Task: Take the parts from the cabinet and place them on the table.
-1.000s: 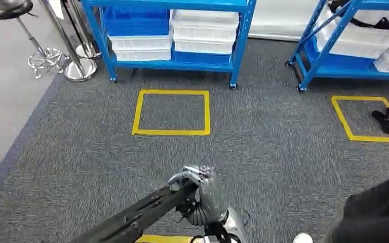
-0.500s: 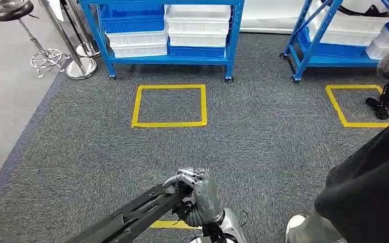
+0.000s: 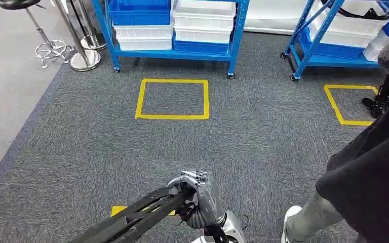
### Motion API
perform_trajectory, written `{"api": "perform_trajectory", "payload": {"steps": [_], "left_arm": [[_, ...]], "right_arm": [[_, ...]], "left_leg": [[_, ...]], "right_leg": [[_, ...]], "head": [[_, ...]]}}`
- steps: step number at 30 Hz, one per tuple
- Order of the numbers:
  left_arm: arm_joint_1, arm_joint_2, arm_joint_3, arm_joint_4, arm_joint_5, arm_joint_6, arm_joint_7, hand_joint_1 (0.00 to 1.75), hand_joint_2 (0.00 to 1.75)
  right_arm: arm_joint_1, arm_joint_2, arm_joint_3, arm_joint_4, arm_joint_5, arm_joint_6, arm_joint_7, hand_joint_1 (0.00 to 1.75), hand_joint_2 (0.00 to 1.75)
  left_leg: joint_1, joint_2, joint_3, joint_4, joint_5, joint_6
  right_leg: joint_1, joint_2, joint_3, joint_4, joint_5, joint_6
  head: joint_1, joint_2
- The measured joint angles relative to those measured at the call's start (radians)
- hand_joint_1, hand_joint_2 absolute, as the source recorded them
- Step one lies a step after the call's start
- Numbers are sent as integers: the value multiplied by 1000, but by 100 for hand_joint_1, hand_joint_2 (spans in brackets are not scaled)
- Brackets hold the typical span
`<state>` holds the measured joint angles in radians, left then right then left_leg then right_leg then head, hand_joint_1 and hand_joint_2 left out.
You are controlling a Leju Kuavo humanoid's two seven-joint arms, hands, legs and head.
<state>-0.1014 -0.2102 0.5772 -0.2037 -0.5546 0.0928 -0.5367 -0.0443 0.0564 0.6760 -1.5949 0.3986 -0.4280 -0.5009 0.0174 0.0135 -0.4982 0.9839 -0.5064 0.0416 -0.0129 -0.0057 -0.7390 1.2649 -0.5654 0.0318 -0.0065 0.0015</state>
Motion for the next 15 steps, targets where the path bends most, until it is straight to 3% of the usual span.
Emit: {"api": "perform_trajectory", "payload": {"steps": [1, 2, 4, 5, 6, 7, 10, 11, 12, 13, 15], "left_arm": [[1, 0, -2, 0, -4, -7, 2, 0, 175], [1, 0, -4, 0, -10, -9, 7, 0, 175], [0, 1, -9, 0, -13, -11, 8, 0, 175], [-2, 1, -10, 0, -15, -6, 5, 0, 175], [-2, -2, -13, 0, -17, 1, 0, 0, 175], [-3, -5, -16, 0, -18, 4, -5, 0, 175], [-3, -7, -24, 0, -33, -6, -34, 0, 175], [-8, -7, -27, -1, -37, -11, -40, 0, 175], [-2, -7, -31, 0, -44, -17, -46, 0, 175], [-2, -7, -34, 0, -52, -21, -49, 0, 175], [3, -8, -44, 0, -60, -26, -53, 0, 175]], "right_arm": [[6, -3, -3, 0, 0, 2, -2, 175, 175], [11, -4, -6, 0, 0, 7, -4, 175, 175], [14, -4, -10, 0, 1, 11, -6, 175, 175], [15, -4, -11, -1, 4, 11, -9, 175, 175], [16, -4, -13, -3, 4, 11, -12, 175, 175], [20, -4, -14, -6, 6, 10, -13, 175, 175], [29, -5, -21, -13, 11, 5, -16, 175, 175], [32, -4, -24, -19, 14, 3, -16, 175, 175], [36, -4, -26, -22, 20, 0, -18, 175, 175], [36, -4, -27, -23, 22, -1, -18, 175, 175], [39, -4, -27, -23, 23, -1, -18, 175, 175]], "left_leg": [[-1, 0, -8, 3, 4, 0], [-2, 0, -14, 5, 7, -1], [-5, -1, -15, 6, 8, -3], [-7, -1, -13, 6, 8, -4], [-7, -1, -12, 6, 8, -4], [-16, -1, -18, 13, 7, -12], [-8, 1, -24, 5, 7, -30], [-14, 4, -19, 2, -8, -42], [-8, 1, -23, 23, -6, -45], [-7, -4, -53, 79, -33, -47], [-2, -5, -147, 240, -96, -54]], "right_leg": [[0, 0, -19, 58, -20, 1], [0, 0, -13, 64, -13, 0], [1, 1, 67, -51, 49, -10], [5, 1, 128, -153, 90, -20], [10, 1, 166, -223, 104, -33], [12, 0, 176, -250, 94, -41], [19, 2, 168, -253, 88, -45], [9, 4, 180, -269, 81, -54], [6, 4, 192, -283, 87, -56], [4, 3, 198, -285, 82, -67], [5, 1, 207, -282, 76, -70]], "head": [[0, 0], [0, 0], [0, 0], [0, 0], [0, 0], [0, 0], [0, 0], [0, 0], [0, 0], [0, 0], [0, 0]]}}
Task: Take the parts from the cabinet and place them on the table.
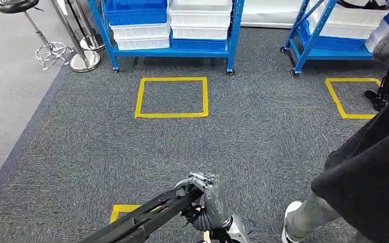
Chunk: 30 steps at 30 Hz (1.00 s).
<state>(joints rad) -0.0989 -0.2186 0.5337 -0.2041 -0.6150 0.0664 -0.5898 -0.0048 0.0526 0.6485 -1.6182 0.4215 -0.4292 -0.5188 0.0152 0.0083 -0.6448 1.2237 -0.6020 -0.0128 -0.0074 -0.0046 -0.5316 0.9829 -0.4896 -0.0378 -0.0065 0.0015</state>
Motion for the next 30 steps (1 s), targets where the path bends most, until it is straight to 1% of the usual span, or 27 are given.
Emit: {"api": "perform_trajectory", "payload": {"steps": [1, 2, 3, 4, 5, 6, 7, 8, 9, 10, 12, 13, 14, 15, 16, 17, 18, 19, 21, 22, 23, 25, 26, 27, 28, 29, 30], "left_arm": [[4, 0, -3, 0, -1, 0, 0, 0, 175], [8, 0, -4, 0, -1, 0, 0, 0, 175], [10, 0, -5, 0, -2, 1, 0, 0, 175], [11, 0, -5, 0, -2, 2, -1, 0, 175], [11, 1, -5, 0, -1, 5, -1, 0, 175], [11, 2, -5, 0, 0, 9, -1, 0, 175], [12, 2, -5, 0, 5, 9, 1, 0, 175], [10, 2, -5, 0, 11, 10, 1, 0, 175], [9, 2, -4, 0, 15, 9, 3, 0, 175], [9, 2, -4, 0, 17, 10, 6, 0, 175], [10, 2, -3, 0, 18, 17, 11, 0, 175], [8, 2, -3, 0, 18, 20, 13, 0, 175], [6, 2, -3, 0, 17, 23, 16, 0, 175], [4, 1, -3, 0, 17, 27, 21, 0, 175], [4, 1, -2, 0, 16, 31, 26, 0, 175], [5, 1, -2, 0, 14, 36, 30, 0, 175], [6, 1, -2, 0, 13, 43, 34, 0, 175], [6, 1, -2, 0, 12, 44, 35, 0, 175], [6, 0, -2, 0, 10, 45, 36, 0, 175], [6, -3, -2, 0, 10, 45, 36, 0, 175], [4, -3, -2, 0, 10, 45, 37, 0, 175], [3, -3, -2, 0, 11, 45, 37, 0, 175], [3, -5, -2, 0, 11, 45, 37, 0, 175], [3, -4, -2, 0, 11, 46, 38, 0, 175], [3, -4, -2, 0, 10, 48, 39, 0, 175], [2, -4, -2, 0, 10, 50, 40, 0, 175], [3, -4, -2, 0, 10, 52, 40, 0, 175]], "right_arm": [[2, 0, -1, 0, 1, 0, 0, 175, 175], [4, 0, -4, 0, 1, -1, 0, 175, 175], [6, 0, -5, 0, 2, -1, 0, 175, 175], [8, 0, -7, 0, 3, -1, 0, 175, 175], [9, 0, -8, -1, 4, -1, 0, 175, 175], [10, 0, -8, -2, 6, -2, 0, 175, 175], [11, 0, -10, -3, 7, -3, -1, 175, 175], [13, 0, -10, -5, 9, -5, -2, 175, 175], [14, -1, -12, -7, 11, -6, -2, 175, 175], [15, -1, -13, -9, 13, -6, -3, 175, 175], [17, -1, -15, -14, 16, -6, -3, 175, 175], [16, -1, -16, -17, 18, -6, -4, 175, 175], [17, -1, -16, -17, 18, -6, -4, 175, 175], [18, -2, -17, -17, 18, -6, -4, 175, 175], [22, -3, -18, -17, 18, -7, -4, 175, 175], [25, -6, -18, -17, 18, -8, -4, 175, 175], [28, -6, -21, -17, 18, -9, -4, 175, 175], [29, -6, -23, -17, 18, -9, -4, 175, 175], [31, -6, -24, -18, 18, -10, -4, 175, 175], [31, -7, -24, -18, 18, -10, -4, 175, 175], [32, -7, -24, -19, 18, -11, -5, 175, 175], [34, -7, -24, -19, 18, -11, -5, 175, 175], [34, -7, -24, -19, 18, -11, -5, 175, 175], [35, -6, -24, -21, 18, -11, -5, 175, 175], [35, -6, -24, -22, 18, -12, -5, 175, 175], [36, -6, -24, -24, 18, -12, -5, 175, 175], [36, -6, -24, -24, 18, -12, -5, 175, 175]], "left_leg": [[1, 0, -42, 64, -13, -4], [3, 0, -65, 89, -2, -6], [4, 0, -64, 61, 38, -7], [6, 1, -41, -8, 95, -7], [6, 1, -6, -94, 151, -4], [6, 0, 20, -179, 193, 2], [0, -2, 32, -171, 175, 7], [-1, -1, 39, -192, 167, 15], [-2, -2, 33, -188, 166, 19], [-5, -3, 33, -188, 161, 26], [3, -2, 45, -205, 159, 37], [3, -2, 49, -209, 156, 43], [4, -1, 50, -210, 154, 47], [3, -1, 51, -210, 151, 51], [3, -1, 52, -209, 148, 52], [3, -2, 55, -209, 146, 52], [3, -3, 60, -208, 141, 52], [3, -4, 68, -208, 137, 50], [3, -6, 85, -208, 127, 43], [1, -6, 89, -208, 124, 38], [-2, -7, 85, -205, 121, 30], [1, -5, 88, -215, 124, 16], [1, -3, 93, -219, 125, 9], [5, -3, 92, -212, 117, 4], [5, -4, 82, -185, 97, 1], [5, -5, 53, -122, 58, -3], [6, -4, 18, -50, 22, -7]], "right_leg": [[1, 1, 5, 2, -5, 0], [1, 3, 12, 5, -12, 2], [1, 6, 23, 7, -22, 5], [0, 7, 37, 9, -33, 8], [0, 7, 51, 13, -38, 13], [-1, 7, 63, 18, -50, 19], [7, 6, 60, 20, -57, 27], [4, 8, 56, 24, -59, 33], [5, 6, 55, 23, -59, 36], [3, 6, 58, 17, -62, 40], [0, 5, 62, 24, -80, 53], [-1, 5, 40, 69, -101, 56], [-2, 5, -1, 140, -132, 59], [-4, 5, -57, 233, -168, 62], [-5, 5, -104, 303, -185, 64], [-6, 5, -135, 339, -180, 66], [-7, 5, -143, 323, -144, 66], [-8, 5, -127, 269, -93, 64], [-8, 5, -60, 91, 20, 55], [-2, 5, -47, 64, 9, 49], [2, 6, -42, 42, 7, 45], [8, 8, -44, 44, 7, 37], [8, 10, -40, 35, 12, 30], [-4, 8, -30, 20, 20, 20], [-3, 8, -26, 16, 21, 17], [-4, 5, -26, 16, 21, 10], [-3, 5, -26, 16, 21, 10]], "head": [[0, 0], [0, 0], [0, 0], [0, 0], [0, 0], [0, 0], [0, 0], [0, 0], [1, 0], [0, 0], [0, 0], [0, 0], [0, 0], [0, 0], [0, 0], [0, 0], [0, 0], [0, 0], [0, 0], [0, 0], [0, 0], [-1, 0], [0, 0], [0, 0], [0, 0], [-2, 0], [-2, 0]]}}
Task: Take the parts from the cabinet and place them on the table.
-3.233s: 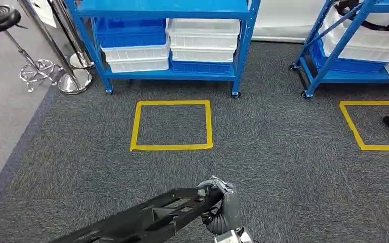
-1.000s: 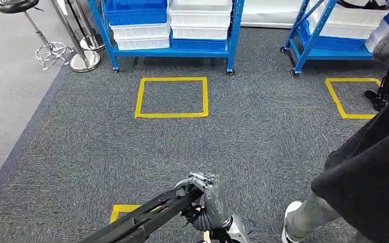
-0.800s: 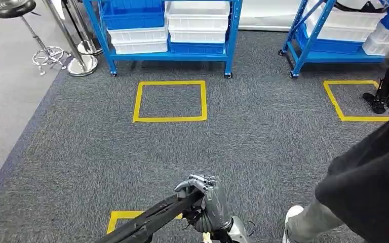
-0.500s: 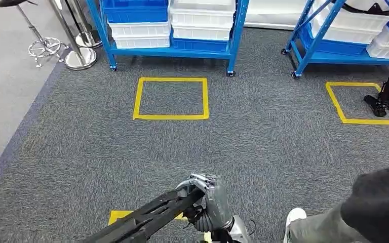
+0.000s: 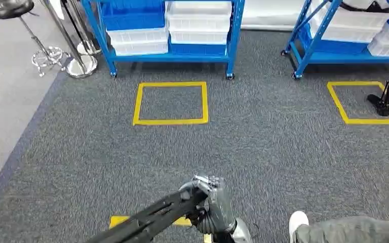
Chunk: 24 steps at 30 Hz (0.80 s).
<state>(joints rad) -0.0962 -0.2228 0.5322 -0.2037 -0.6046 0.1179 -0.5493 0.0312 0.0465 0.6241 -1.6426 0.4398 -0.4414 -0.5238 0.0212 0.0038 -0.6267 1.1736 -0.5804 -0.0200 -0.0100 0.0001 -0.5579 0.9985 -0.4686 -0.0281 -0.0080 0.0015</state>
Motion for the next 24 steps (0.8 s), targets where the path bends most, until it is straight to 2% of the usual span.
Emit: {"api": "perform_trajectory", "payload": {"steps": [1, 2, 3, 4, 6, 7, 8, 9, 11, 13, 14, 16, 17, 18, 19, 20, 21, 22, 23, 24], "left_arm": [[2, 0, 0, 0, 0, 2, 1, 0, 175], [4, 0, 0, 0, -2, 2, 1, 0, 175], [5, 0, 0, 0, -3, 2, -1, 0, 175], [5, 0, 0, 0, -4, 2, -7, 0, 175], [2, 2, 0, 0, -9, -5, -20, 0, 175], [1, 2, 0, 0, -12, -12, -25, 0, 175], [-1, 0, 0, 0, -14, -20, -31, 0, 175], [-2, 1, -1, 0, -17, -29, -38, 0, 175], [2, 1, -2, 0, -25, -40, -49, 0, 175], [5, 0, -2, 0, -32, -46, -53, 0, 175], [4, 0, -3, 0, -32, -47, -54, 0, 175], [4, 0, -3, 0, -33, -47, -54, 0, 175], [6, 0, -3, 0, -33, -47, -54, 0, 175], [8, 0, -3, 0, -33, -45, -54, 0, 175], [10, 0, -3, 0, -33, -45, -55, 0, 175], [10, 0, -3, 0, -32, -45, -53, 0, 175], [9, -1, -3, 0, -31, -43, -49, 0, 175], [13, -4, -3, 1, -29, -39, -42, 0, 175], [10, -10, -3, 3, -28, -36, -36, 0, 175], [4, -11, -2, 3, -28, -30, -34, 0, 175]], "right_arm": [[1, 0, 0, 0, 0, 0, 0, 175, 175], [2, 0, 0, 0, 0, 0, 0, 175, 175], [3, 0, 0, 0, 0, -2, 0, 175, 175], [4, -1, -1, 0, 0, -5, -2, 175, 175], [5, -1, -2, -2, 2, -6, -5, 175, 175], [5, -1, -2, -3, 3, -6, -7, 175, 175], [5, -1, -3, -4, 3, -6, -8, 175, 175], [5, -1, -5, -7, 3, -6, -10, 175, 175], [10, -2, -7, -10, 3, -5, -12, 175, 175], [9, -2, -8, -11, 4, -5, -12, 175, 175], [10, -2, -8, -11, 4, -5, -12, 175, 175], [13, -2, -9, -11, 4, -5, -12, 175, 175], [15, -3, -10, -11, 4, -5, -12, 175, 175], [18, -3, -11, -11, 4, -5, -13, 175, 175], [19, -3, -11, -11, 3, -5, -13, 175, 175], [20, -3, -11, -11, 3, -5, -13, 175, 175], [20, -3, -12, -12, 3, -5, -14, 175, 175], [20, -3, -13, -12, 3, -5, -15, 175, 175], [24, -5, -15, -11, 3, -4, -16, 175, 175], [30, -6, -16, -13, 3, -3, -19, 175, 175]], "left_leg": [[0, 0, -39, 79, -32, -4], [1, 0, -65, 131, -41, -7], [1, 0, -65, 128, -25, -8], [2, 0, -45, 83, 9, -8], [5, 1, 42, -90, 96, -7], [6, 1, 70, -154, 93, -3], [-2, -3, 71, -157, 94, 8], [-2, -3, 64, -159, 78, 23], [-1, -7, 74, -171, 70, 45], [0, -8, 100, -172, 70, 62], [-1, -7, 107, -171, 68, 65], [-3, -7, 119, -171, 56, 66], [-4, -7, 126, -171, 49, 66], [-5, -7, 138, -171, 40, 65], [-8, -8, 155, -169, 39, 64], [-11, -8, 172, -170, 30, 63], [-15, -8, 189, -172, 21, 62], [-8, -9, 191, -178, 10, 63], [-11, -17, 212, -176, 1, 53], [-8, -19, 208, -182, -7, 43]], "right_leg": [[1, 0, -2, 1, -1, -1], [1, 0, -3, 3, -1, -1], [1, 0, -2, 4, -1, -1], [1, 1, -1, 5, -2, 0], [-1, 2, 3, 10, -7, 8], [1, 2, 1, 17, -11, 15], [7, 4, -3, 23, -17, 23], [6, 3, -3, 12, -32, 31], [5, 2, 6, 32, -7, 49], [0, 0, 2, 61, -27, 52], [0, 0, -27, 112, -56, 56], [-1, 0, -125, 264, -120, 64], [-1, 0, -169, 319, -131, 64], [-1, 0, -193, 327, -121, 62], [2, 0, -191, 293, -100, 54], [7, 0, -169, 224, -69, 44], [14, 1, -145, 143, -23, 25], [29, 5, -130, 63, 65, -5], [41, 25, -137, 63, 98, -13], [47, 28, -132, 57, 83, -21]], "head": [[0, 0], [0, 0], [0, 0], [0, 0], [0, 0], [0, 0], [0, 0], [0, 0], [0, 0], [1, 0], [1, 0], [1, 0], [2, 0], [1, 0], [1, 0], [1, 0], [1, 0], [1, 0], [-8, 0], [2, 0]]}}
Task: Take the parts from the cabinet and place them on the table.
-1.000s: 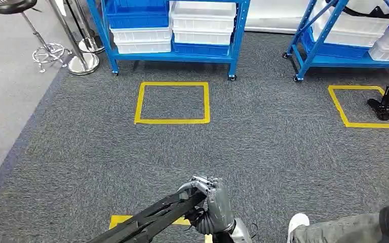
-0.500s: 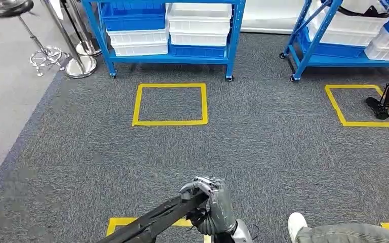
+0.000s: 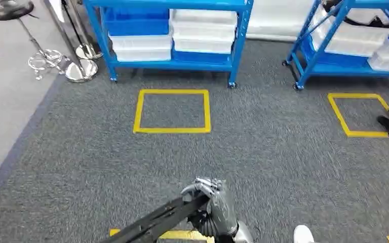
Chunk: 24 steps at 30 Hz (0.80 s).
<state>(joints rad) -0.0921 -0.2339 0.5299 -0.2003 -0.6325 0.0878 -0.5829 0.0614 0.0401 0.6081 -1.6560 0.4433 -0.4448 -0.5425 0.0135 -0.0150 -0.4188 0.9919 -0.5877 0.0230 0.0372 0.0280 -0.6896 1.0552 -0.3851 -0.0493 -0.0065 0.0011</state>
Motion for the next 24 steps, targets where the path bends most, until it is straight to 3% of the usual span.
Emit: {"api": "perform_trajectory", "payload": {"steps": [1, 2, 4, 5, 6, 8, 9, 10, 11, 12, 13, 14, 15, 16, 18, 20, 21, 23, 24], "left_arm": [[-2, 1, 0, 0, 0, 0, 1, 0, 175], [-3, 0, 1, 0, 0, 0, 1, 0, 175], [-4, 2, 1, 0, 0, 1, 3, 0, 175], [-6, 2, 1, 0, 0, 2, 3, 0, 175], [-8, 2, 1, 0, 0, 2, 4, 0, 175], [-10, 3, 2, 0, -1, 3, 10, 0, 175], [-9, 4, 2, 0, -2, 3, 12, 0, 175], [-7, 5, 2, 0, -2, 5, 12, 0, 175], [-6, 7, 2, 0, -3, 6, 12, 0, 175], [-6, 8, 2, 0, -4, 6, 12, 0, 175], [-6, 9, 2, 0, -4, 6, 12, 0, 175], [-4, 8, 2, 0, -4, 6, 13, 0, 175], [-5, 8, 2, 0, -4, 6, 13, 0, 175], [-5, 8, 2, 0, -4, 6, 14, 0, 175], [0, 10, 2, 0, -4, 6, 15, 0, 175], [-3, 10, 2, 0, -5, 6, 14, 0, 175], [-4, 9, 2, 0, -6, 8, 15, 0, 175], [-7, 11, 2, 0, -13, -5, 24, 0, 175], [-11, 16, 2, 0, -16, -22, 35, 0, 175]], "right_arm": [[2, -1, 0, -5, 0, 0, 0, 175, 175], [0, -1, -1, -6, 0, 0, -1, 175, 175], [0, 2, -1, -10, 0, 2, -2, 175, 175], [0, 2, -1, -11, 0, 5, -3, 175, 175], [-1, 2, -1, -11, 0, 6, -3, 175, 175], [0, 3, -1, -11, -1, 10, -3, 175, 175], [0, 3, -1, -11, -1, 11, -3, 175, 175], [0, 3, -1, -11, -2, 11, -3, 175, 175], [0, 3, -1, -11, -2, 12, -3, 175, 175], [0, 3, -1, -11, -2, 13, -3, 175, 175], [0, 3, -1, -11, -2, 14, -3, 175, 175], [-1, 2, -1, -11, -3, 14, -3, 175, 175], [-2, 3, -1, -12, -3, 14, -3, 175, 175], [-1, 2, -1, -13, -3, 14, -3, 175, 175], [-1, 2, -1, -13, -3, 14, -3, 175, 175], [-1, 2, -2, -14, -3, 14, -3, 175, 175], [-1, 2, -2, -14, -3, 14, -3, 175, 175], [-2, 2, -2, -14, -3, 14, -3, 175, 175], [-2, 2, -2, -14, -5, 14, -3, 175, 175]], "left_leg": [[2, -1, 21, -8, -2, -3], [-2, -2, 28, 4, 19, -9], [-2, 2, 25, 32, 15, -17], [-3, 6, 0, 79, -4, -23], [0, 6, -40, 137, -38, -25], [6, 7, -124, 249, -110, -41], [9, 7, -150, 268, -108, -45], [12, 7, -159, 245, -75, -51], [16, 8, -150, 189, -23, -59], [22, 8, -126, 96, 51, -67], [29, 8, -111, 27, 94, -72], [20, 2, -120, 37, 68, -72], [17, 9, -126, 33, 40, -51], [17, 8, -126, 40, 78, -37], [16, 9, -125, 41, 78, -20], [19, 12, -124, 37, 83, -9], [19, 12, -124, 37, 83, -6], [15, 14, -124, 37, 80, -1], [12, 14, -123, 37, 78, 1]], "right_leg": [[2, -2, 11, -16, 4, -8], [4, -4, 26, -30, -4, -16], [-15, -8, 68, -65, -6, -15], [-20, -8, 79, -74, -8, -19], [-23, -9, 83, -76, -11, -17], [-29, -9, 91, -76, -24, -9], [-33, -9, 94, -72, -31, -3], [-39, -7, 98, -66, -39, 3], [-44, -6, 101, -59, -47, 10], [-52, -6, 105, -47, -58, 21], [-56, -6, 107, -36, -68, 30], [-54, -6, 106, -30, -71, 37], [-51, -5, 94, -21, -74, 41], [-49, -6, 92, -17, -76, 48], [-51, -5, 93, -18, -78, 57], [-55, -16, 79, 18, -109, 64], [-54, -20, 51, 76, -143, 67], [-54, -22, -35, 243, -212, 72], [-54, -22, -66, 294, -219, 70]], "head": [[-2, 0], [0, 0], [0, 0], [-3, 0], [-2, 0], [-2, 0], [-2, 0], [-2, 0], [-2, 0], [-3, 0], [-2, 0], [-2, 0], [-2, 0], [-2, 0], [-3, 0], [-2, 0], [-2, 0], [-2, 0], [-2, 0]]}}
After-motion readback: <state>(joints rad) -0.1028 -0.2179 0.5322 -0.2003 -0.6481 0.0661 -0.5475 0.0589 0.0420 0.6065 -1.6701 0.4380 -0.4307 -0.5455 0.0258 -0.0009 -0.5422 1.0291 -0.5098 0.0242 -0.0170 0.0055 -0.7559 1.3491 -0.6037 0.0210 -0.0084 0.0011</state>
